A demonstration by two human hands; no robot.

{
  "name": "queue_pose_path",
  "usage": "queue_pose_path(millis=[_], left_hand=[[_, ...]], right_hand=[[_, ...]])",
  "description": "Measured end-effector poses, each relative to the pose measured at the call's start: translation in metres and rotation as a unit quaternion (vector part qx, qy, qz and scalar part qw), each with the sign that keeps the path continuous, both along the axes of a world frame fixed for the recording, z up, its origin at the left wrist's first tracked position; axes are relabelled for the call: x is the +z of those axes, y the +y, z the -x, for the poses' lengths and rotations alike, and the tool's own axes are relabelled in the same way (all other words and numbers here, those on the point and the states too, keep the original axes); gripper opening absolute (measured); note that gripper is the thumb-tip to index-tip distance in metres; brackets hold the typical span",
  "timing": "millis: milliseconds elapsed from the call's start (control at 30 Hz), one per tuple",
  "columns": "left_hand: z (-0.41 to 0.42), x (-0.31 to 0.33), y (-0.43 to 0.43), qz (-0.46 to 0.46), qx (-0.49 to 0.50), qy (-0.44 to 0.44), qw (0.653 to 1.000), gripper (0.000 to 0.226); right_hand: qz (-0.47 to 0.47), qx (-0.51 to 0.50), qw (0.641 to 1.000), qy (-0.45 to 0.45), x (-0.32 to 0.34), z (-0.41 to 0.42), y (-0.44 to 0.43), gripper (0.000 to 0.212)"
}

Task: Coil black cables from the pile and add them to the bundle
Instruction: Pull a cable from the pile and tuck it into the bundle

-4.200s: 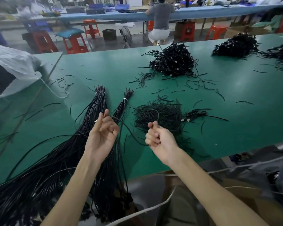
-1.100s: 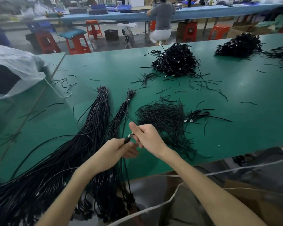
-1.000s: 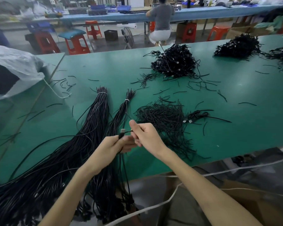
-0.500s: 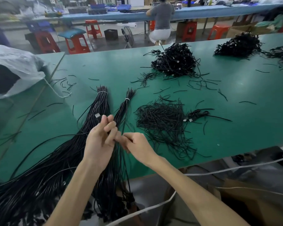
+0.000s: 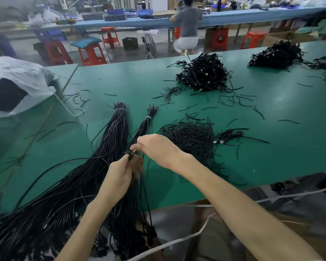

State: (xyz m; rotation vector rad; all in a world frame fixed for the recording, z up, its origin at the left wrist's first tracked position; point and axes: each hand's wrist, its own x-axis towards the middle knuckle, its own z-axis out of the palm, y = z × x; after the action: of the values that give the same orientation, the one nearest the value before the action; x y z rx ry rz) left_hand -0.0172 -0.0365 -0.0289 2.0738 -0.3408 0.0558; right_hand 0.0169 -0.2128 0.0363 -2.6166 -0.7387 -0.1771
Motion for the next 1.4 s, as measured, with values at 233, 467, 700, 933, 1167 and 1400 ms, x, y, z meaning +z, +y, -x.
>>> queue_pose_path(millis=[233, 467, 700, 933, 1167, 1400], left_hand=[[-0.008, 0.001, 0.001, 0.325, 0.015, 0.091, 0.941, 0.047], [-0.003, 0.031, -0.022, 0.544, -0.009, 0.201, 0.815, 0.049], [0.004, 0.034, -0.018, 0.602, 0.018, 0.233, 0.763, 0.025], [0.012, 0.026, -0.024, 0.605, 0.026, 0.253, 0.755, 0.032], [0.012, 0.027, -0.03, 0.515, 0.003, 0.264, 0.816, 0.032], [0.004, 0.041, -0.012, 0.427, -0.101, 0.277, 0.855, 0.043]], right_hand=[[-0.217, -0.013, 0.969, 0.114, -0.001, 0.024, 0.009, 0.048], [-0.364, -0.051, 0.912, 0.181, -0.045, 0.046, 0.032, 0.047], [-0.281, -0.073, 0.936, 0.2, -0.056, 0.039, 0.012, 0.029], [-0.288, -0.033, 0.92, 0.264, -0.051, 0.035, 0.008, 0.058], [-0.361, -0.049, 0.895, 0.257, -0.058, 0.036, 0.011, 0.025], [-0.387, -0.045, 0.894, 0.222, -0.053, 0.043, -0.001, 0.025]])
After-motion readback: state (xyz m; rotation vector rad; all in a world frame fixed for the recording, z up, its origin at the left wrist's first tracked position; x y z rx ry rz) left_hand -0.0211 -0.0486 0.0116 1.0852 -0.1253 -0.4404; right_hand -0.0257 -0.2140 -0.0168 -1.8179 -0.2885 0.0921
